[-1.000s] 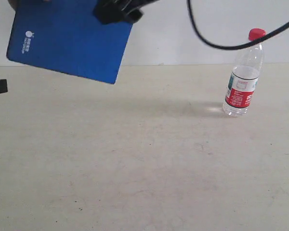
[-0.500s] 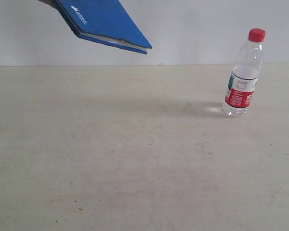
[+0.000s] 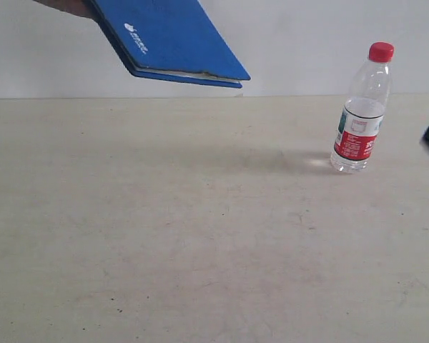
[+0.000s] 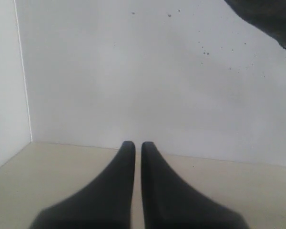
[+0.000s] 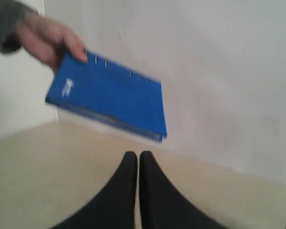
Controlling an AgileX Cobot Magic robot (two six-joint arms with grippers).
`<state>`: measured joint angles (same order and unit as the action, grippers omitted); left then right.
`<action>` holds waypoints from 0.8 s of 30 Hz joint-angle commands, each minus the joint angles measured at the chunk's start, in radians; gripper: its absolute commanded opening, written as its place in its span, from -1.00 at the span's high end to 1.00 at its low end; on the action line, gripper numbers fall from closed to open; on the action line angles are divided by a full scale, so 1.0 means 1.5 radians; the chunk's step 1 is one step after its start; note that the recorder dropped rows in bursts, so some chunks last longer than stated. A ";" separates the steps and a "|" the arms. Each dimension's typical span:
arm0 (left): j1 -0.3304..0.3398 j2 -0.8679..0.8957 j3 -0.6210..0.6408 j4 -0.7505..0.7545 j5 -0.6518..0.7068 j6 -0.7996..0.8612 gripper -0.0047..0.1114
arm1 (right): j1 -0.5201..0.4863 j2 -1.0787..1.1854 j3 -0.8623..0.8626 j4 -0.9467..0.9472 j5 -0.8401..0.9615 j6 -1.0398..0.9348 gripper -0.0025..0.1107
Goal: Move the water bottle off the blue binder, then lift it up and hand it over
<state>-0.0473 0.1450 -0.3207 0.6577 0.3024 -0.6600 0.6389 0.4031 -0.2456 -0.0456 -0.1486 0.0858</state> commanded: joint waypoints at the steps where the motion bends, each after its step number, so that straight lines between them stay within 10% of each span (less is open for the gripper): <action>1: 0.001 -0.002 0.004 -0.045 0.026 0.002 0.84 | -0.001 0.090 0.077 0.075 -0.074 0.004 0.96; 9: 0.001 -0.002 0.004 -0.050 0.026 0.000 0.84 | -0.001 0.215 0.126 0.126 -0.076 -0.035 0.96; 15: 0.001 -0.002 0.004 -0.050 0.026 0.000 0.84 | -0.001 0.244 0.164 0.176 0.045 0.326 0.96; 20: 0.001 -0.002 0.004 -0.050 0.026 0.000 0.84 | -0.006 0.197 0.164 0.180 -0.104 0.124 0.96; 24: 0.001 -0.002 0.004 -0.047 0.022 0.000 0.84 | -0.201 0.041 0.164 0.105 -0.234 -0.198 0.96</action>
<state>-0.0473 0.1427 -0.3199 0.5897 0.3397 -0.6600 0.4509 0.5536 0.0005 0.1580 -0.4575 -0.0373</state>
